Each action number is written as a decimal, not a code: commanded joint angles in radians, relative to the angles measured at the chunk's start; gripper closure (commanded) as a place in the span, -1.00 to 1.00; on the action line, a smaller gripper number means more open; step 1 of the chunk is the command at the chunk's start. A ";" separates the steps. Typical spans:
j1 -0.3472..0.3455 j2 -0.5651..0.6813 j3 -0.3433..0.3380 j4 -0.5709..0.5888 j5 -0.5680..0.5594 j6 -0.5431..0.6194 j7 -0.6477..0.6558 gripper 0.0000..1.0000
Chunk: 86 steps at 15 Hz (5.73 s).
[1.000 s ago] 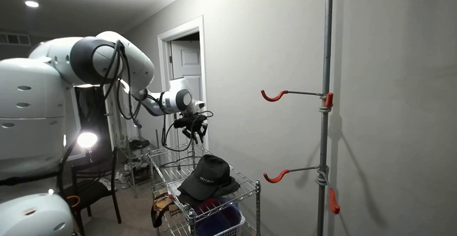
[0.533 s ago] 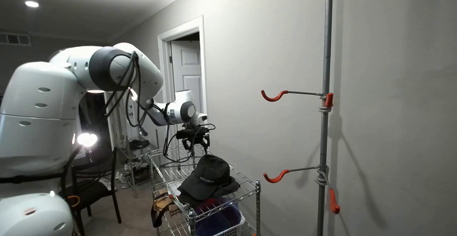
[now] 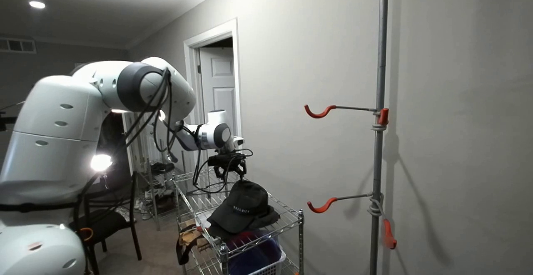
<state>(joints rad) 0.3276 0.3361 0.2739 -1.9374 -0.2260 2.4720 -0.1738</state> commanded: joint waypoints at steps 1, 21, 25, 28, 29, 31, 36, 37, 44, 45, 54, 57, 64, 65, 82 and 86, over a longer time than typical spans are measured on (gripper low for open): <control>-0.015 0.026 0.012 0.012 0.028 0.026 -0.046 0.01; -0.001 -0.183 -0.025 -0.117 -0.039 0.057 0.085 0.98; 0.000 -0.290 -0.017 -0.181 -0.081 0.060 0.155 0.98; -0.005 -0.361 -0.012 -0.247 -0.099 0.073 0.251 0.98; -0.008 -0.388 -0.008 -0.271 -0.097 0.066 0.269 0.98; -0.008 -0.471 0.004 -0.342 -0.075 0.048 0.261 0.98; -0.044 -0.743 0.016 -0.517 -0.086 -0.018 0.356 0.97; -0.058 -0.800 0.014 -0.549 -0.084 -0.036 0.375 0.98; -0.187 -0.970 -0.067 -0.647 -0.071 -0.086 0.324 0.97; -0.200 -0.974 -0.093 -0.656 -0.063 -0.079 0.300 0.97; -0.136 -0.875 -0.399 -0.781 0.138 0.229 -0.066 0.97; -0.002 -0.789 -0.525 -0.852 0.296 0.400 -0.236 0.97; -0.028 -0.778 -0.495 -0.842 0.282 0.375 -0.201 0.96; -0.028 -0.779 -0.495 -0.842 0.282 0.375 -0.201 0.96; -0.657 -0.344 -0.332 -0.440 -0.034 0.732 -0.028 0.98; -0.558 -0.275 -0.355 -0.406 0.004 0.742 -0.062 0.98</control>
<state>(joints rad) -0.3020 0.0118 -0.0631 -2.3725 -0.2300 3.1806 -0.2371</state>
